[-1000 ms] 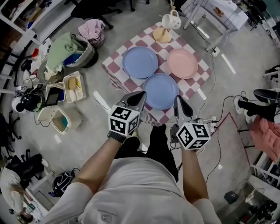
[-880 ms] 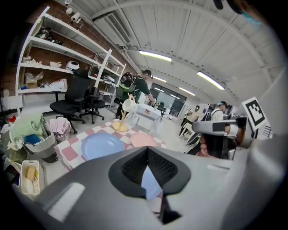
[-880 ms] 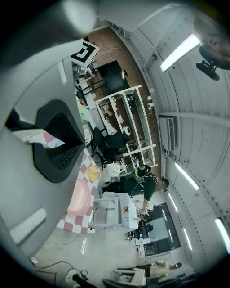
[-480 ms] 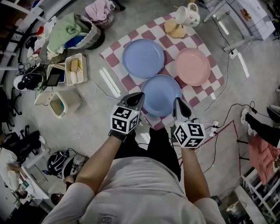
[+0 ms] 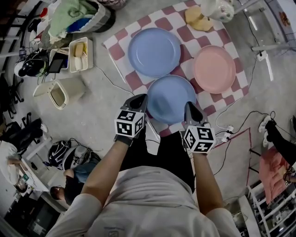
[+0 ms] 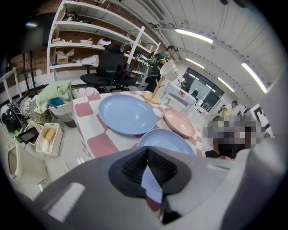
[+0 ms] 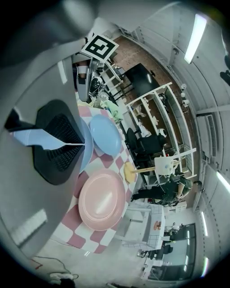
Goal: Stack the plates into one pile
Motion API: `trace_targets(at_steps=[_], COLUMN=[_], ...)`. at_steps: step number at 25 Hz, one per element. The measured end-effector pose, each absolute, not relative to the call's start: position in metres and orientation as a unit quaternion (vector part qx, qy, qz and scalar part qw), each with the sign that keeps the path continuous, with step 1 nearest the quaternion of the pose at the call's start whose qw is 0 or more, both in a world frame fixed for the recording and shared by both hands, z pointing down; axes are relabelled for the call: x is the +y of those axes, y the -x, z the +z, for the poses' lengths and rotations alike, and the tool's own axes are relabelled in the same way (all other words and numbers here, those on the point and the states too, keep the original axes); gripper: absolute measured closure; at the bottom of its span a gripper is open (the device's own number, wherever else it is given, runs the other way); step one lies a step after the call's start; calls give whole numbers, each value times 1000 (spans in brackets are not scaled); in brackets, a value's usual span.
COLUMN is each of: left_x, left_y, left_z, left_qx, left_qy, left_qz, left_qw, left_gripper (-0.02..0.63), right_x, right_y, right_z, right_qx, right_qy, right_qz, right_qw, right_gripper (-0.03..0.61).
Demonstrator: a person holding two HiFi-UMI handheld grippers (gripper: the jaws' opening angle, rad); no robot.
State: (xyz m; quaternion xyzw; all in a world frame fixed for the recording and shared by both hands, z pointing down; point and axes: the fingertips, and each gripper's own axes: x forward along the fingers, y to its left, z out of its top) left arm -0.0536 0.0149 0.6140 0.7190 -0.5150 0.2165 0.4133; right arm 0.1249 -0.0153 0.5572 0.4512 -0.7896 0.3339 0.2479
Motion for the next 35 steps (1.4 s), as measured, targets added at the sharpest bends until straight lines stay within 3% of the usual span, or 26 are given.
trace_targets(at_steps=[10,13,20,35], left_x=[22,26,32,40], left_y=[56,57,57,47], left_z=[654,661,673,694], left_qx=[-520,-523,-526,-522], left_qy=[-694,-687,-674,-656], left_qz=[239,243,251,257], left_qw=[436,442,455,482], left_gripper=[598,590,587,588], right_x=[-17,-15,-10,0], right_y=[-153,-163,-182,-196], right_z=[610,623,643,677], right_qx=[-756,-746,-724,-687], right_qy=[-471,-476,-489,-497], right_qz=[345,345,348,395], right_qw=[297,313,341,353], right_gripper=[568,533,518,509])
